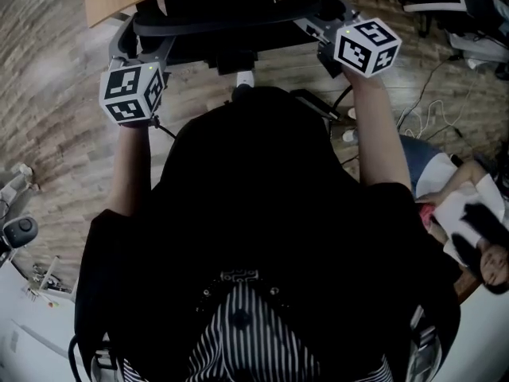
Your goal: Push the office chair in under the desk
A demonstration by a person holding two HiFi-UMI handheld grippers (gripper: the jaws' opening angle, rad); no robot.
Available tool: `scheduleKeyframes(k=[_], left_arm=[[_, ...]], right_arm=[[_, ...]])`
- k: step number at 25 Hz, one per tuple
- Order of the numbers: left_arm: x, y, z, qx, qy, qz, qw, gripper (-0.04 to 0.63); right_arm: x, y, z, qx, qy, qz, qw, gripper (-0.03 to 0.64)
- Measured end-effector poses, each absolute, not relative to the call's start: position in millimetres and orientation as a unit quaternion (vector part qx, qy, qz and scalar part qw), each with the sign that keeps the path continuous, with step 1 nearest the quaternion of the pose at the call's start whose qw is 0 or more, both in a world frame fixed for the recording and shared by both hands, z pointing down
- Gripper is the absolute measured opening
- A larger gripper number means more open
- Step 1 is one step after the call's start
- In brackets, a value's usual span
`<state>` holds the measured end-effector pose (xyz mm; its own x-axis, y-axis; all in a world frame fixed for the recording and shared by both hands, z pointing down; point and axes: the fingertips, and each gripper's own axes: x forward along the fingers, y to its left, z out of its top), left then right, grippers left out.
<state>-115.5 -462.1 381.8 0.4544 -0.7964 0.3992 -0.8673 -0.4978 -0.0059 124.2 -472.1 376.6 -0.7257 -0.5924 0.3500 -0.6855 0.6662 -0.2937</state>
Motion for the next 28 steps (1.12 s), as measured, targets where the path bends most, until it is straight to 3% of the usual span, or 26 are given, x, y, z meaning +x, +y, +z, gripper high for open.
scheduleKeyframes(k=[28], left_arm=[[-137.4,-539.2,384.3,0.831,-0.523,0.156,0.108,0.373]], right_arm=[[101.1,-560.9,378.5,0.32,-0.917,0.203,0.123,0.293]])
